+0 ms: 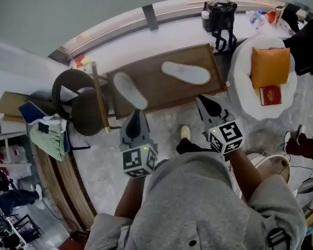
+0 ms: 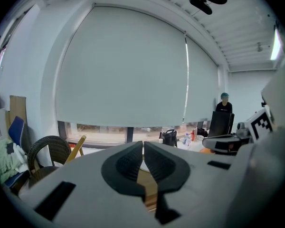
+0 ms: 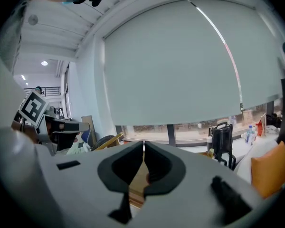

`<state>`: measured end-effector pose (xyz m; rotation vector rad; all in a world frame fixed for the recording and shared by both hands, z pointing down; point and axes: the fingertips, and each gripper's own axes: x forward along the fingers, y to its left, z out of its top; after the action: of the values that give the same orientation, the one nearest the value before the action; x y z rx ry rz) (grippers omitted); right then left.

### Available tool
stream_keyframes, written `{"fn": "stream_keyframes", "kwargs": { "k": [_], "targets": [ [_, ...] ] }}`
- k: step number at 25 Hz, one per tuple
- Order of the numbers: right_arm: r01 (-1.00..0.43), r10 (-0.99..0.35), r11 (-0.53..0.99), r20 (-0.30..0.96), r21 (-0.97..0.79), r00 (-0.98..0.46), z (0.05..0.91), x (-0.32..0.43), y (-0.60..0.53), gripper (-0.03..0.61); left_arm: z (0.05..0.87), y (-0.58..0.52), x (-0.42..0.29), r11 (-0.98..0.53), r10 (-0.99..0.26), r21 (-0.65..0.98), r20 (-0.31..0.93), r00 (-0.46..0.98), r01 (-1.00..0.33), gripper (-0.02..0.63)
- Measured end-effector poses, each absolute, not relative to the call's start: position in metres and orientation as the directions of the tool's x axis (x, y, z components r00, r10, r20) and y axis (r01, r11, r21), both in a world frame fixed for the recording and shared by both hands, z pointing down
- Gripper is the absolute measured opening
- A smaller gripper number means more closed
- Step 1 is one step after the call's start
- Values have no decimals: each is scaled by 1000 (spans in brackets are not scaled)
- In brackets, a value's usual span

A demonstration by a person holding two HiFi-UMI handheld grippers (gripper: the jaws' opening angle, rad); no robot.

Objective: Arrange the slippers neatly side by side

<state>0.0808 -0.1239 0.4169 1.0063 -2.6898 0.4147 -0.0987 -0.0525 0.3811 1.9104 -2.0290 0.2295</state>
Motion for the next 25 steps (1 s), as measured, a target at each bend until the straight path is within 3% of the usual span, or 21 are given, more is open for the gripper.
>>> {"fn": "stream_keyframes", "kwargs": {
  "k": [11,25],
  "targets": [
    [-651,-582,727,309,-218,-752,424,103,-158,26,383,-77,-86,138,-928,84,358,-99,-987,23],
    [-624,-551,743,308,-242,-776,431,89,-175,26,404,-91,-123,261,-891,53,398,-219,-964,25]
  ]
}}
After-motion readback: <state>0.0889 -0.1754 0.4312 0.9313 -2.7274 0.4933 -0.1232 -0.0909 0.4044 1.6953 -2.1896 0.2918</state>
